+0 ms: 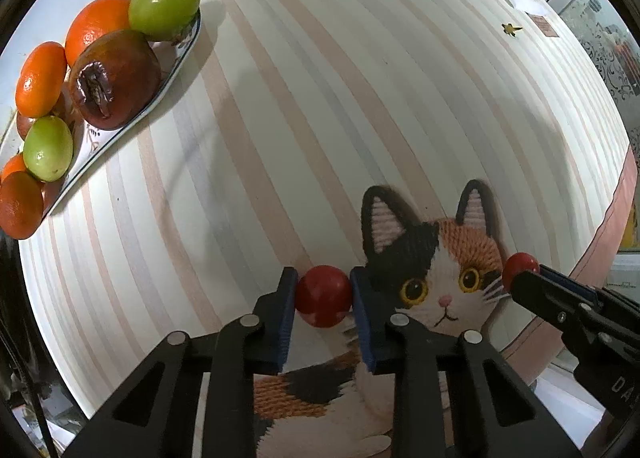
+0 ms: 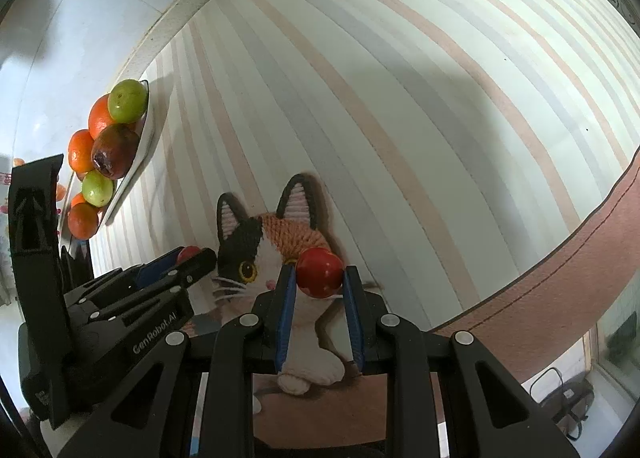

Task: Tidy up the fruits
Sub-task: 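Carry both cherry tomatoes onto the floral plate and open both tools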

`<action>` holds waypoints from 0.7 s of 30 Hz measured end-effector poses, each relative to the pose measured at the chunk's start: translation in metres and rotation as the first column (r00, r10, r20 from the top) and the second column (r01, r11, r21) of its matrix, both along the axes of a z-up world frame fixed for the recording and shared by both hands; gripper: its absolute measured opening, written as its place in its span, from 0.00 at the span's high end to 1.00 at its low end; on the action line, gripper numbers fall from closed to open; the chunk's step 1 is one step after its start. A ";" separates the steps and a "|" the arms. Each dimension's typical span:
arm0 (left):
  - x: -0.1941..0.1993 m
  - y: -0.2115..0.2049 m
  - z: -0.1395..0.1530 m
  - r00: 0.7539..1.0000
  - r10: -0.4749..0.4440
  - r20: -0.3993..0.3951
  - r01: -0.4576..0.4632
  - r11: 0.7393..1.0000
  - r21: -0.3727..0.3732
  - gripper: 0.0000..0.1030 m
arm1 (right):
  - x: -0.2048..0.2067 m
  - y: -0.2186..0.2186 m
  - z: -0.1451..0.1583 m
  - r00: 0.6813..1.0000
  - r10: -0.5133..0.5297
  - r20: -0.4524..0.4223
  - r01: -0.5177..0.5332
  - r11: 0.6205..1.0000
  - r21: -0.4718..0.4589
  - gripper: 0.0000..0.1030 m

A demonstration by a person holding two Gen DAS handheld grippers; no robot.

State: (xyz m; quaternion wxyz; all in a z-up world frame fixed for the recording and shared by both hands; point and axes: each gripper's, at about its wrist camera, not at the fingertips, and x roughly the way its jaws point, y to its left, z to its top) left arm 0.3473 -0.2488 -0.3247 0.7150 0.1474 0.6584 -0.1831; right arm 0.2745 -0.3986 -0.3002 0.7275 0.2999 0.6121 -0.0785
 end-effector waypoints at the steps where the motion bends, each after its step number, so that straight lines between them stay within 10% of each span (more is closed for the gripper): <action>1: 0.001 0.001 0.000 1.000 0.001 -0.001 -0.001 1.000 -0.002 0.77 | 0.000 0.000 0.000 1.000 0.001 0.000 -0.001 1.000 0.000 0.75; 12: 0.017 0.044 0.035 0.997 0.073 0.004 -0.073 0.994 -0.078 0.78 | 0.013 0.011 0.021 0.998 0.042 0.054 -0.042 0.999 0.004 0.75; 21: 0.054 0.133 0.097 0.960 0.279 0.020 -0.269 0.942 -0.199 0.77 | 0.068 0.073 0.039 0.970 0.192 0.150 -0.203 0.978 0.057 0.75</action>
